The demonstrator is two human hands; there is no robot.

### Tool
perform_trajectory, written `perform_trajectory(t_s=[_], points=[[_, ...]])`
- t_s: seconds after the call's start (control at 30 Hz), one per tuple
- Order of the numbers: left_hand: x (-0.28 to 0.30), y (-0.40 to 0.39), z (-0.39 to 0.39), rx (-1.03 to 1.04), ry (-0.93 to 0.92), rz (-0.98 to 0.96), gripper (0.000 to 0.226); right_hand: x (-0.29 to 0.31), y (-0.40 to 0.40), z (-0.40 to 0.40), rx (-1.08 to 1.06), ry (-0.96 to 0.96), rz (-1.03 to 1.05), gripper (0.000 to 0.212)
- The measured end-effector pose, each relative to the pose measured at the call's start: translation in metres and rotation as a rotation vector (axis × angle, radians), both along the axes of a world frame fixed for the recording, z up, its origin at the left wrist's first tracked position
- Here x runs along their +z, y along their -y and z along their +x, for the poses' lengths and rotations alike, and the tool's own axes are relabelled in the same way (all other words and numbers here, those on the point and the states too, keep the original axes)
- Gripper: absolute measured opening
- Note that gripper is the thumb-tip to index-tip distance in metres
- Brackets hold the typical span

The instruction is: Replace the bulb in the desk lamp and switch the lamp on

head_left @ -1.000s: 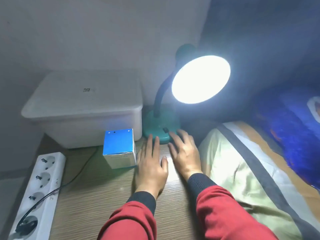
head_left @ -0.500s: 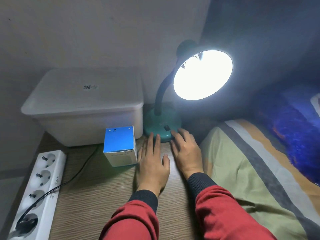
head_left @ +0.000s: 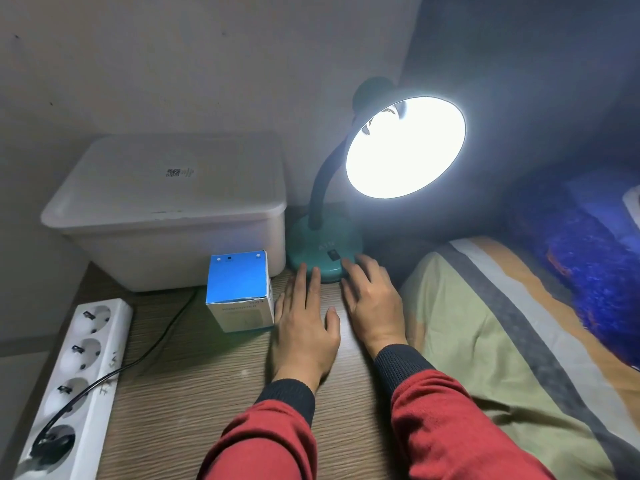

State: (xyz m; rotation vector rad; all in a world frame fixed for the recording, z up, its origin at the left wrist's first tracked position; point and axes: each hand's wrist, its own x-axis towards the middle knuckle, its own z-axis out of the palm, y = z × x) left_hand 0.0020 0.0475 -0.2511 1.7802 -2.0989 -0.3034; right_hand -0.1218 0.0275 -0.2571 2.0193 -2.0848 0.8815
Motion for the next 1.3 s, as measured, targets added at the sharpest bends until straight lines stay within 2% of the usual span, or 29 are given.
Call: perform_trajectory(t_s=[0.3,0.7,0.93,1.03,1.1,1.3], points=[[0.004,-0.003,0.0,-0.009,-0.019,0.023,0.068,0.009,-0.001,-0.002,0.082,0.013,0.099,0.044],[0.006,-0.001,0.0,-0.025,-0.04,0.076,0.067,0.021,0.011,-0.005,0.103,0.03,0.222,0.042],[0.006,-0.005,0.002,-0.019,-0.082,-0.013,0.066,0.022,0.015,0.002,0.071,0.064,0.21,0.043],[0.006,-0.005,0.002,-0.05,-0.099,0.01,0.063,0.025,0.015,0.003,0.075,0.042,0.241,0.041],[0.006,-0.006,0.002,-0.046,-0.1,0.013,0.065,0.023,0.011,0.001,0.072,0.004,0.242,0.045],[0.008,-0.009,0.001,0.003,-0.179,-0.024,0.06,0.015,-0.019,0.004,0.106,0.048,0.266,0.056]])
